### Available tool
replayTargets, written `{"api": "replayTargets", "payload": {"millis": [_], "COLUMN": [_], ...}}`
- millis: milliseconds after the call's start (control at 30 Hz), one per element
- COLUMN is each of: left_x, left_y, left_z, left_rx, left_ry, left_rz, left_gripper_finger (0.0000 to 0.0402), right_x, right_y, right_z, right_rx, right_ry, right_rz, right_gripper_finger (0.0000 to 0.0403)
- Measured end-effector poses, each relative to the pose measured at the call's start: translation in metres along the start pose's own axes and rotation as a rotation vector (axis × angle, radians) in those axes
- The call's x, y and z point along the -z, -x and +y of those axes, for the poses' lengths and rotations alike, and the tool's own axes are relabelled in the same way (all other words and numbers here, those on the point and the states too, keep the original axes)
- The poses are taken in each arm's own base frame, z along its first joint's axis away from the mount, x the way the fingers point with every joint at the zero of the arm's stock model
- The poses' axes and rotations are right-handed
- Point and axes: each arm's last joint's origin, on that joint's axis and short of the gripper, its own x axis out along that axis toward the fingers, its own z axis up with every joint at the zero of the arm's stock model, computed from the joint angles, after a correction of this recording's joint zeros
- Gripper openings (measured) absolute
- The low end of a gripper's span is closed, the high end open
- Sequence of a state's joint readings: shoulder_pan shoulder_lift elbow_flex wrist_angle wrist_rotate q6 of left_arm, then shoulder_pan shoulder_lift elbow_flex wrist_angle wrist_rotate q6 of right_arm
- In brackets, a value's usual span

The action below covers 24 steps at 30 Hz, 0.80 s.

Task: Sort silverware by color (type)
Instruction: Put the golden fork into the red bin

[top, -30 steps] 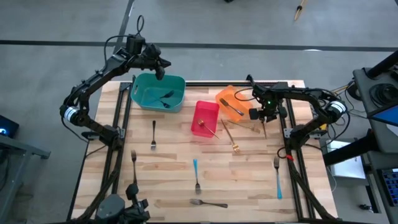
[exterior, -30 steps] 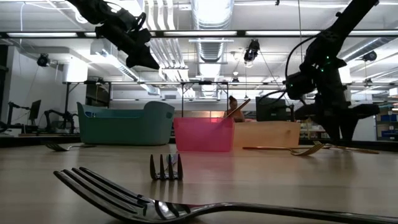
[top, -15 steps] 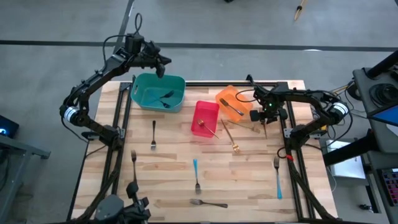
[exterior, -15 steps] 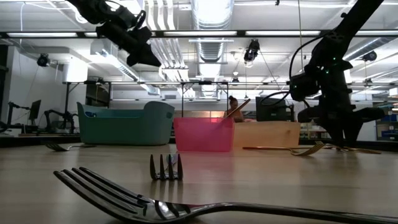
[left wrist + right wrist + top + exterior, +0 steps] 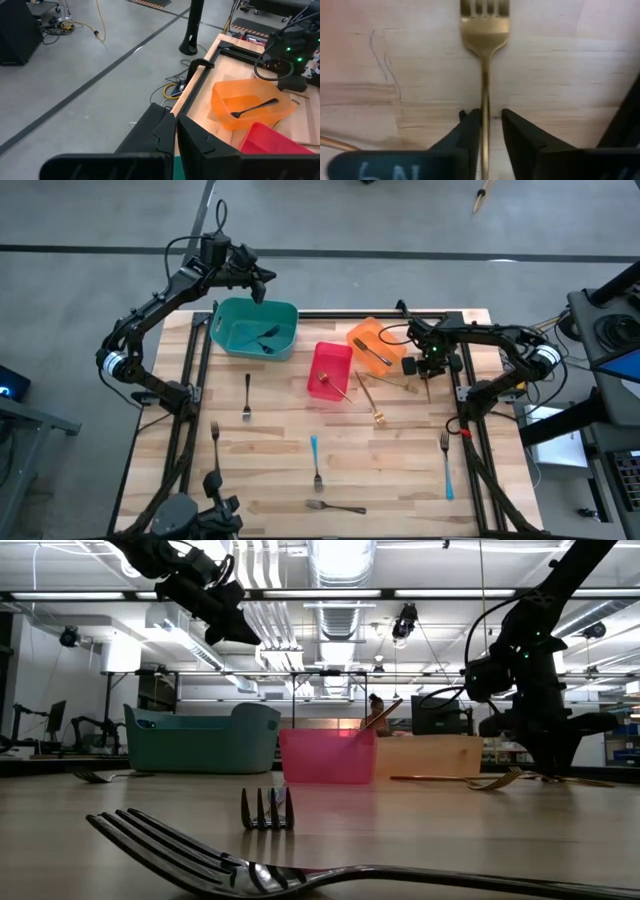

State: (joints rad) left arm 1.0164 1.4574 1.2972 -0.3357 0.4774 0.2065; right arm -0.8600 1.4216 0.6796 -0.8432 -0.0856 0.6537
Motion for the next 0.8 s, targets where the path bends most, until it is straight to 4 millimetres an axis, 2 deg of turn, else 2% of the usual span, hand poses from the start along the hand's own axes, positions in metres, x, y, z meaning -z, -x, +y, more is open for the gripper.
{"api": "replayTargets", "payload": {"millis": [133, 333, 433, 500, 800], "left_x": [0.000, -0.001, -0.001, -0.001, -0.001], "left_y": [0.000, 0.000, 0.000, 0.000, 0.000], "left_z": [0.000, 0.000, 0.000, 0.000, 0.000], "left_rx": [-0.001, -0.002, -0.002, -0.003, -0.003], "left_ry": [0.005, -0.014, -0.015, -0.015, -0.021], "left_rz": [-0.004, -0.009, -0.010, -0.009, -0.009], "left_gripper_finger": [0.0000, 0.0000, 0.0000, 0.0000, 0.0000], "right_x": [0.000, 0.000, 0.000, 0.000, -0.008], "right_y": [-0.001, 0.000, 0.008, 0.016, 0.071], "right_z": [0.000, -0.001, -0.001, -0.003, -0.001], "right_rx": [0.009, 0.015, 0.030, 0.080, 0.067], "right_ry": [-0.003, -0.041, -0.041, -0.043, -0.126], "right_rz": [-0.007, -0.013, -0.026, -0.067, -0.260], "right_gripper_finger": [0.0019, 0.0014, 0.0013, 0.0013, 0.0012]}}
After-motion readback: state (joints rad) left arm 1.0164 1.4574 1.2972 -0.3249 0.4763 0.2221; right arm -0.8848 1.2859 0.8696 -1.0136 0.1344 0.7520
